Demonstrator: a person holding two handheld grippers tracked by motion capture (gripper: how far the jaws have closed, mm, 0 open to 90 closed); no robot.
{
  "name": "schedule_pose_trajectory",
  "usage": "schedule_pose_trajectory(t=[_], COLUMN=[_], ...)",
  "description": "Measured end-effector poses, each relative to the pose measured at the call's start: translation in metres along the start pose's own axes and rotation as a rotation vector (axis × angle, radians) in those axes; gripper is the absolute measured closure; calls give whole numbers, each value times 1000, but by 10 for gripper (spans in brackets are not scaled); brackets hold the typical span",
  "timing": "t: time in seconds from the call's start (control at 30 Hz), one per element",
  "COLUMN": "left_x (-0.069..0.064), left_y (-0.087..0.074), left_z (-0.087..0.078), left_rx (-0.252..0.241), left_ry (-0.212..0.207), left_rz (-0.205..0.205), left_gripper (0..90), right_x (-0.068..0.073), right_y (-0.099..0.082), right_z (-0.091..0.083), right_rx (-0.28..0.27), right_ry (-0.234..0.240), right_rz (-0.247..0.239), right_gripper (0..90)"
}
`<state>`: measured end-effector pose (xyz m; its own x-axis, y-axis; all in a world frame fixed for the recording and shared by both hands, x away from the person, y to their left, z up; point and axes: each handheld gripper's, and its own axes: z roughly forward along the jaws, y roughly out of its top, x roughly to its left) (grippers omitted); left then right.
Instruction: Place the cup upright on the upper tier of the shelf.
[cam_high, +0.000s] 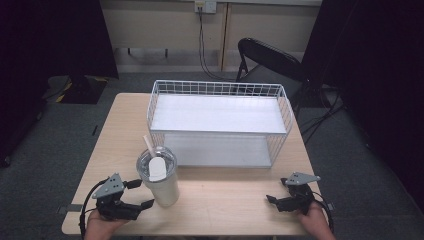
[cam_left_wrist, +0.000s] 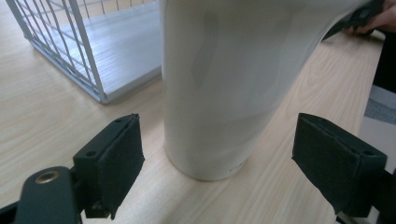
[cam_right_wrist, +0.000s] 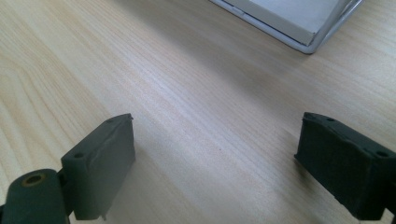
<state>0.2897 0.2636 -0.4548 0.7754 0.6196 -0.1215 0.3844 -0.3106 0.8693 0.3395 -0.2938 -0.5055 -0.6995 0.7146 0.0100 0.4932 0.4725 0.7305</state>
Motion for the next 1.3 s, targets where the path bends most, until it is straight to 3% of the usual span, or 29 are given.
schedule_pose_trajectory(t=[0.6,0.97,1.3], left_x=[-5,-10,-10], left_y=[15,21,22], left_z=[-3,5,13], left_rx=[-63,-112,-116], left_ry=[-6,-6,1], left_rz=[30,74,74], left_gripper=[157,160,152], right_x=[0,0,0], right_y=[0,0,0], right_z=[0,0,0], right_rx=[0,0,0], right_ry=[-1,0,0], right_rz=[0,0,0], right_gripper=[106,106,107])
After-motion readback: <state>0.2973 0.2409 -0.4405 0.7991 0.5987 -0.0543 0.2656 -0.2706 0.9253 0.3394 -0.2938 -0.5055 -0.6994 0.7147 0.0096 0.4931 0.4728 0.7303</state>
